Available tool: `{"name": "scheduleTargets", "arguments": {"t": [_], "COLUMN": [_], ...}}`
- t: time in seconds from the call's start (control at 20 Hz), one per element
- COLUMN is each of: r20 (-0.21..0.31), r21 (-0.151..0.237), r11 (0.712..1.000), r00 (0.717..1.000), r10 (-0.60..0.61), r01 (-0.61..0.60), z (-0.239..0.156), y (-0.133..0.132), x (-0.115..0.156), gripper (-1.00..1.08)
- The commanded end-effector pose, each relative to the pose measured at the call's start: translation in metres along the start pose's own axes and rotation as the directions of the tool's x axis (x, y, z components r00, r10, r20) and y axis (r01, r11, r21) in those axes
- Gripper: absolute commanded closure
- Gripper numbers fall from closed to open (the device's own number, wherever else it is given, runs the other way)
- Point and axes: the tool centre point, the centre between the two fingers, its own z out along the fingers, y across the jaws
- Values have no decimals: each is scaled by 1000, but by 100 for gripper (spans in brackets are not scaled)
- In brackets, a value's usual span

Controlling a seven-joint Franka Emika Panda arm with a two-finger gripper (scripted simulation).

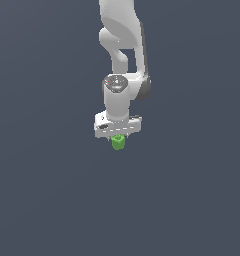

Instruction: Pick up the object and move it to a goal position.

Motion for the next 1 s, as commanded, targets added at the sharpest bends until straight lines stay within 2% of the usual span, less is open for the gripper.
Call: {"name": "scheduleTargets", "arguments": {"t": [0.0,0.25,0.5,0.7,0.95], "r20": [0,0,0,1,1], "r21": [0,0,0,-1,-1], "r11": [1000,1000,1000,1000,1000], "r00": [1000,1000,1000,1000,1000], "r10": [0,0,0,0,0], "r01": [0,0,0,0,0], "z": [-8,-21,-31,-35,-37], "y": [30,86,125,144,152], "x": [-1,-1,0,2,2], "gripper": [108,108,108,108,108]}}
